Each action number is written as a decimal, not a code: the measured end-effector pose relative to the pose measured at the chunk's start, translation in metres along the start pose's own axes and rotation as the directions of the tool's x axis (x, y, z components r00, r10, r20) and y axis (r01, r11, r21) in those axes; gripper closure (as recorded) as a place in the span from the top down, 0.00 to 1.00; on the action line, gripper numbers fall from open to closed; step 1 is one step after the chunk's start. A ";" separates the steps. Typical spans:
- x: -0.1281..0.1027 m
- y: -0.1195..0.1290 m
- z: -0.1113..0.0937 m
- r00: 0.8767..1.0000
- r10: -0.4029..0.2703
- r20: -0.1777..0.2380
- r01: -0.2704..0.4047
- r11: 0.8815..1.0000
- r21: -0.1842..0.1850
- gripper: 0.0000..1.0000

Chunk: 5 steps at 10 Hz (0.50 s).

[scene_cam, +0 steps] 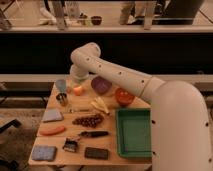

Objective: Place apple in paper cup

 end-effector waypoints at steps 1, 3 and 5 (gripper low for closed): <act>0.005 0.000 0.003 1.000 0.000 -0.005 0.000 1.000 -0.004 0.80; 0.008 -0.001 0.009 1.000 -0.009 -0.009 0.009 1.000 -0.012 0.80; 0.012 -0.003 0.015 1.000 -0.020 -0.012 0.019 1.000 -0.017 0.80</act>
